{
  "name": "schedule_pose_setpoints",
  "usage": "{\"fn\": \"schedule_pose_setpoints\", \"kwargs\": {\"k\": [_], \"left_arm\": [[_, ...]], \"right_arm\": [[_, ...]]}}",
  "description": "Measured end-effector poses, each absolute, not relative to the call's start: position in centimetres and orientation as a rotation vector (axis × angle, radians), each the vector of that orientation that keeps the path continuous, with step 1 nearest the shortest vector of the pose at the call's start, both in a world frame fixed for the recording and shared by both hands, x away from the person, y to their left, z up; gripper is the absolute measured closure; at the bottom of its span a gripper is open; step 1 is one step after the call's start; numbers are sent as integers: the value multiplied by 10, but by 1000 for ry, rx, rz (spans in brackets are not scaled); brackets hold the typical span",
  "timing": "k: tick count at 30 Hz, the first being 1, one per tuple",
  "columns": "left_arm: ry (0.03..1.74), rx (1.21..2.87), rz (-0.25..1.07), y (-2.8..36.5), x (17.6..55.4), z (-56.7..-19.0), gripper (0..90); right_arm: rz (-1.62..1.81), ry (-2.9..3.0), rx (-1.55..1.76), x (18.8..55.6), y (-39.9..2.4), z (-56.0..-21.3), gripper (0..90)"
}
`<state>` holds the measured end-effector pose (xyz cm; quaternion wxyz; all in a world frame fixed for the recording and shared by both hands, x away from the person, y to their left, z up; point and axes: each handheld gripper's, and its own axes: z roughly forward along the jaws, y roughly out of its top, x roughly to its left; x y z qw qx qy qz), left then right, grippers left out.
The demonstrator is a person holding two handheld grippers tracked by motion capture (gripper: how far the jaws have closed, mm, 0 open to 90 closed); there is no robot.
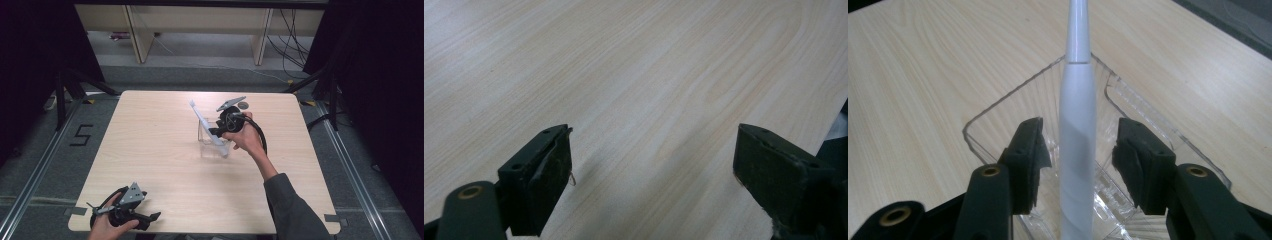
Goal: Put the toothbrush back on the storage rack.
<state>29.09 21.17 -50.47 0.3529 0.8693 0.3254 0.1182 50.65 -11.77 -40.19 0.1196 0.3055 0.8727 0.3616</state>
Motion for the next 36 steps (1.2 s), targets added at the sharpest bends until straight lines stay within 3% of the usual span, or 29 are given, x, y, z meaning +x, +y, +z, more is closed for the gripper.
{"fn": "schedule_pose_setpoints", "kwargs": {"k": [4,36], "left_arm": [[848,2246,305,212,291,-505,154],[846,2244,305,211,291,-505,153]], "right_arm": [[1114,2509,913,499,-122,-396,486],[1260,2419,954,469,-168,-393,343]]}}
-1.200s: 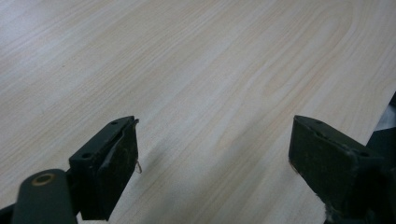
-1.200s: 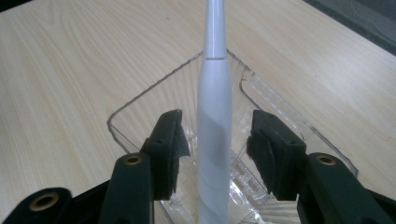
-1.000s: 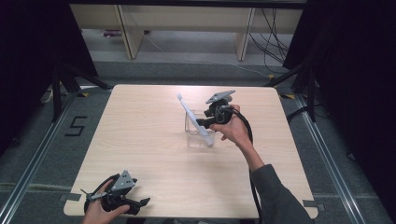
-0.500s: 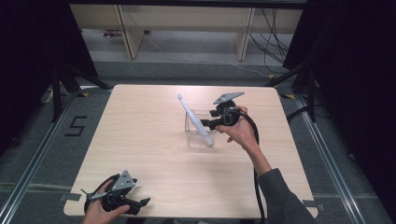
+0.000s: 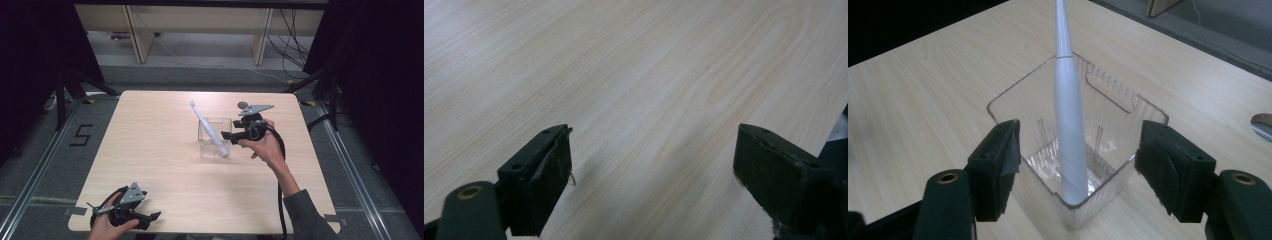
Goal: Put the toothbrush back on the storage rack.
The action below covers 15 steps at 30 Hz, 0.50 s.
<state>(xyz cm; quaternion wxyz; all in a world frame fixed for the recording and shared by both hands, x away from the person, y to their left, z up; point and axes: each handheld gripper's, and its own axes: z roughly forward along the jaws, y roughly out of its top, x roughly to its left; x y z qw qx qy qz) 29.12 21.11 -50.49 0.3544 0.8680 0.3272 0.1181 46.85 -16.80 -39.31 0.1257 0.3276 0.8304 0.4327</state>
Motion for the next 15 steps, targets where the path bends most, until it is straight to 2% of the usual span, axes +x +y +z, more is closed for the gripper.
{"fn": "schedule_pose_setpoints", "kwargs": {"k": [15], "left_arm": [[849,2239,304,211,291,-504,153]], "right_arm": [[1258,2396,970,462,-180,-394,342]]}}
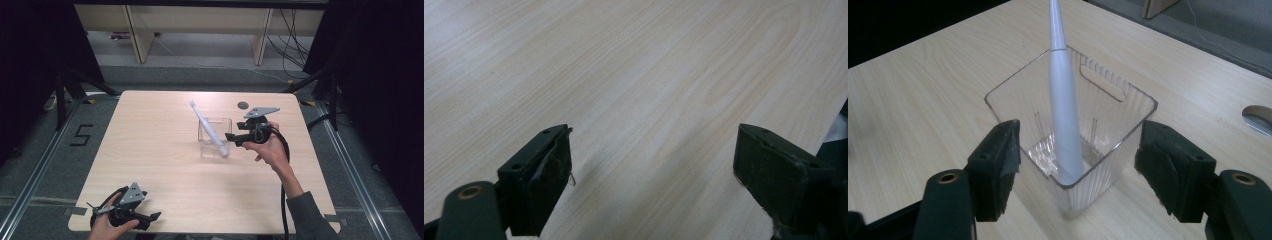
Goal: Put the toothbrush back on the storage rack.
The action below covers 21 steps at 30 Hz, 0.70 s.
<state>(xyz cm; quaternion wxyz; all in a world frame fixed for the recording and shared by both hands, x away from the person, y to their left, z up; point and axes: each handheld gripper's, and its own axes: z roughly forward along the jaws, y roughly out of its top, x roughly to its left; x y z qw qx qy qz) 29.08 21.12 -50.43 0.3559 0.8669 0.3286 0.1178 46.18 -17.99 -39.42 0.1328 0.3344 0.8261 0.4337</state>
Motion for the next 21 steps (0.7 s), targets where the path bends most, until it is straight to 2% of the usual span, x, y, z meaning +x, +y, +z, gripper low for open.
{"fn": "schedule_pose_setpoints", "kwargs": {"k": [21], "left_arm": [[840,2247,308,212,290,-503,153]], "right_arm": [[1257,2395,937,445,-194,-400,305]]}}
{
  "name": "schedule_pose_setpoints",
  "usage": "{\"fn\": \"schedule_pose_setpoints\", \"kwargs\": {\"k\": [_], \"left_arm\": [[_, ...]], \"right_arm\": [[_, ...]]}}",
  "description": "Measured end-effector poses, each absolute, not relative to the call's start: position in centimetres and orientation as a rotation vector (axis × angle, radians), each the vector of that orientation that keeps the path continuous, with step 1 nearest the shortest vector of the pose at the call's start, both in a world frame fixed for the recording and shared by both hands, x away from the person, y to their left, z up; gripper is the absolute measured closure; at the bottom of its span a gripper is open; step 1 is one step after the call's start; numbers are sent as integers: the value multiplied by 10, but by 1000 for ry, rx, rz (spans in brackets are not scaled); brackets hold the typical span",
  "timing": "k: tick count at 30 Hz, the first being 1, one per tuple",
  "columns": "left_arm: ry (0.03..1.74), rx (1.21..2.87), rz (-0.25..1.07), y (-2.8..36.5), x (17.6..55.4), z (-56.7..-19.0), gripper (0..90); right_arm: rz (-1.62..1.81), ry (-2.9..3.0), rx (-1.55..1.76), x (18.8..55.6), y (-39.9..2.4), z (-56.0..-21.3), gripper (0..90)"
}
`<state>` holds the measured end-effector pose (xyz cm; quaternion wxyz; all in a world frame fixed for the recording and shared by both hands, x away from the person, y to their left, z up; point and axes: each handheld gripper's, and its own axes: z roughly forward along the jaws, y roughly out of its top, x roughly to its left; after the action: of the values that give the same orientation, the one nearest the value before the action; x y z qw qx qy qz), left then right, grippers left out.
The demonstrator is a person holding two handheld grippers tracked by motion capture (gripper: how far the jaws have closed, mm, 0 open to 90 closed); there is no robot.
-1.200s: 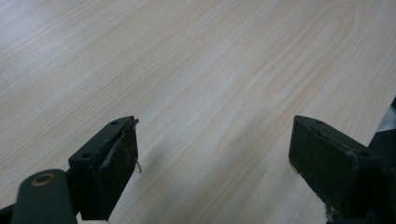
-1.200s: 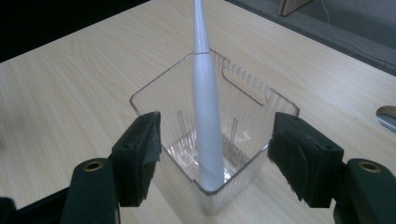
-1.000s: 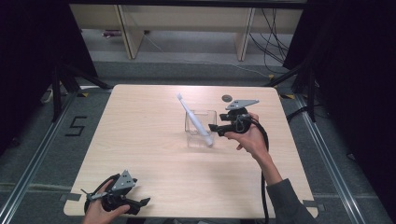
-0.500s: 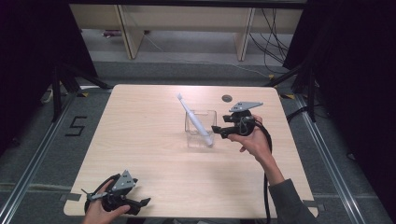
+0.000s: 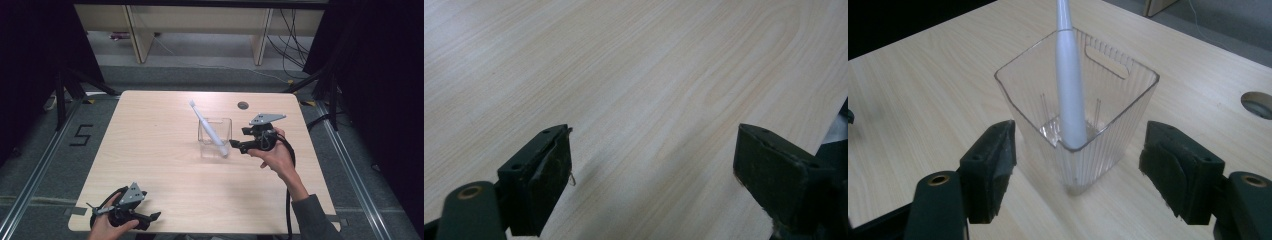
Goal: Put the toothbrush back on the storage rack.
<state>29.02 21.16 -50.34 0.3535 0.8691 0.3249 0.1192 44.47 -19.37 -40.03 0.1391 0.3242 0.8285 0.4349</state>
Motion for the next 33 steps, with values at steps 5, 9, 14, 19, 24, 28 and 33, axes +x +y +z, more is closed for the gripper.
{"fn": "schedule_pose_setpoints", "kwargs": {"k": [5,9,14,19,24,28,33], "left_arm": [[828,2266,316,213,291,-503,153],[847,2235,307,211,290,-504,153],[845,2236,312,212,290,-503,153],[840,2241,313,212,290,-503,153],[845,2238,313,212,290,-503,153],[841,2240,313,212,290,-503,153],[849,2232,313,212,290,-503,153]], "right_arm": [[1247,2411,944,441,-195,-403,299],[1252,2408,940,438,-196,-406,296],[1225,2432,975,432,-196,-409,291],[1225,2434,966,427,-196,-414,288],[1214,2439,984,423,-199,-417,277],[1201,2429,961,421,-202,-419,277],[1216,2432,959,416,-203,-424,275]]}}
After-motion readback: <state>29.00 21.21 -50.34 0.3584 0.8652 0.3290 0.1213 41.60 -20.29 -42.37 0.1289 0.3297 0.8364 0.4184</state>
